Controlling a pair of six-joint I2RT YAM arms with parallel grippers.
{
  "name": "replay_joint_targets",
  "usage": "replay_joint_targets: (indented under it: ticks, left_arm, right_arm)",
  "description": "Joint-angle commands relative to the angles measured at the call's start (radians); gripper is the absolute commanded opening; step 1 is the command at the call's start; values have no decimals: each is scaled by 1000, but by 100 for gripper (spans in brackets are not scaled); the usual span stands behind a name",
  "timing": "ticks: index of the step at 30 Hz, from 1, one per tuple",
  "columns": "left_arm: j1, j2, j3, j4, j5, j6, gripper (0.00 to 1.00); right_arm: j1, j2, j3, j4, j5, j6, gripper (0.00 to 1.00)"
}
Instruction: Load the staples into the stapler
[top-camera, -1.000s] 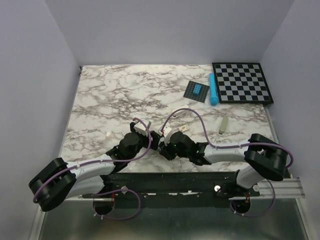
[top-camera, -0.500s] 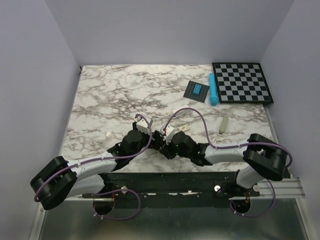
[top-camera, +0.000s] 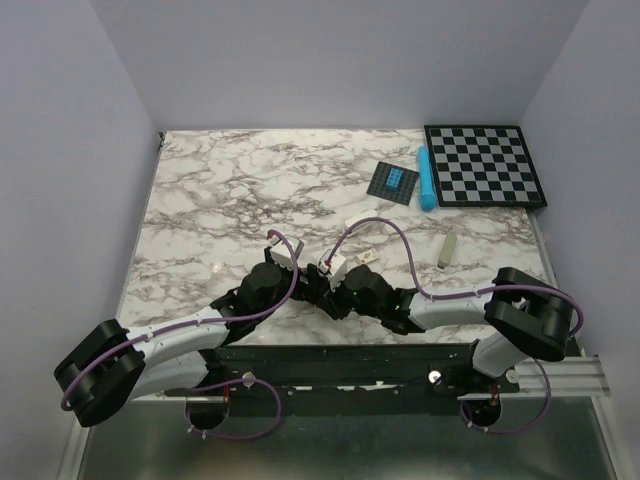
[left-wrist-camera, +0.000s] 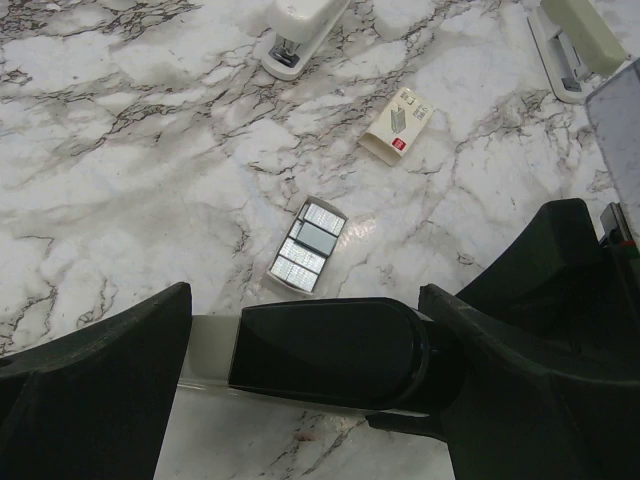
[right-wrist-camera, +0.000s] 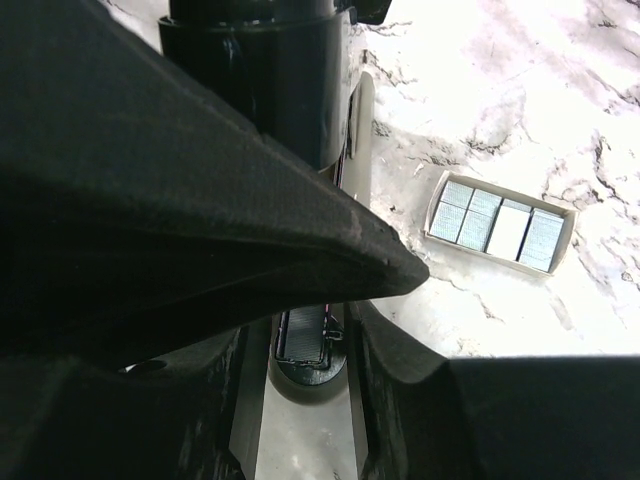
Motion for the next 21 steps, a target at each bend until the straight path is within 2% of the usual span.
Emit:
replay_joint_targets:
  ticks: [1, 5, 6, 9, 15, 21]
  left_arm:
    - [-56, 19, 11, -53, 107, -29, 99]
    - [-55, 40, 45, -63, -2, 26, 99]
    - [-53, 43, 48, -57, -9, 43, 99]
    - [-47, 57, 55, -10, 0, 100, 99]
    - [-42, 106, 69, 6, 131, 201, 99]
    - [-42, 42, 8, 24, 255, 275, 99]
  right_arm:
    - [-3, 45, 0, 20, 45, -1, 39]
    - [-1, 73, 29, 23, 50, -32, 27]
    - [-3, 86, 41, 26, 45, -38, 22]
    - [-9, 97, 46, 51, 33, -59, 18]
    - [-72, 87, 3, 154, -57, -67, 20]
    - [-96, 91, -20, 178, -146, -93, 25]
